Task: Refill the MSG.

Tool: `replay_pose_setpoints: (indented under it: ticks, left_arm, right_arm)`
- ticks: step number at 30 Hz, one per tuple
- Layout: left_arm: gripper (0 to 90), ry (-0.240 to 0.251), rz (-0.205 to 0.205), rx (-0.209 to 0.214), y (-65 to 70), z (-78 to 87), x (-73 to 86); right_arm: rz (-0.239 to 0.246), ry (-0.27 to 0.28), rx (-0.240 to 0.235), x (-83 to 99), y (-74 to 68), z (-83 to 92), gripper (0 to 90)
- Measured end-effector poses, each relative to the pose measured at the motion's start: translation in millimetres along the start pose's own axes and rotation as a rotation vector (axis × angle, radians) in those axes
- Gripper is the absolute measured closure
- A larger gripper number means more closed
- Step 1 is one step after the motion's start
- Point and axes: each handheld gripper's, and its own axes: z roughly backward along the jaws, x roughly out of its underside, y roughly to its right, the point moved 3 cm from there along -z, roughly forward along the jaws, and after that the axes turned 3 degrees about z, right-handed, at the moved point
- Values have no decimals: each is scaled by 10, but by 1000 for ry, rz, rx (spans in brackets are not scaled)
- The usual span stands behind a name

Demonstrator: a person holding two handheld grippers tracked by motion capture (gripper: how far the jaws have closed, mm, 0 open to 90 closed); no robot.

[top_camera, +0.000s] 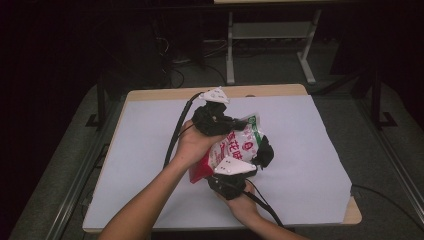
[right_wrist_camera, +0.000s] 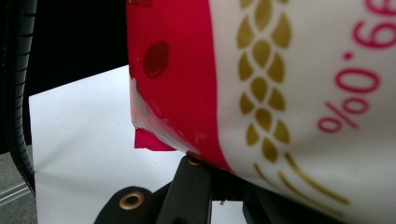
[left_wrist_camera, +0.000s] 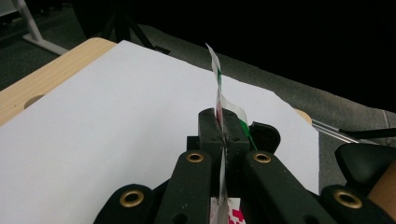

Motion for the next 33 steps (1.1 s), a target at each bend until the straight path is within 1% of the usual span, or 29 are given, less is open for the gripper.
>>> replay_pose_setpoints:
  ticks: [14, 26, 30, 33]
  left_arm:
    - [900, 3, -2, -3, 7, 0, -3]
    - [900, 4, 5, -2, 9, -4, -7]
    - [900, 3, 8, 0, 13, -11, -10]
    - [900, 2, 1, 2, 15, -14, -14]
  right_arm:
    - [1, 5, -3, -4, -2, 1, 899]
    - [0, 8, -7, -8, -6, 5, 899]
    - [6, 6, -8, -10, -3, 11, 899]
    - [9, 6, -8, -10, -2, 12, 900]
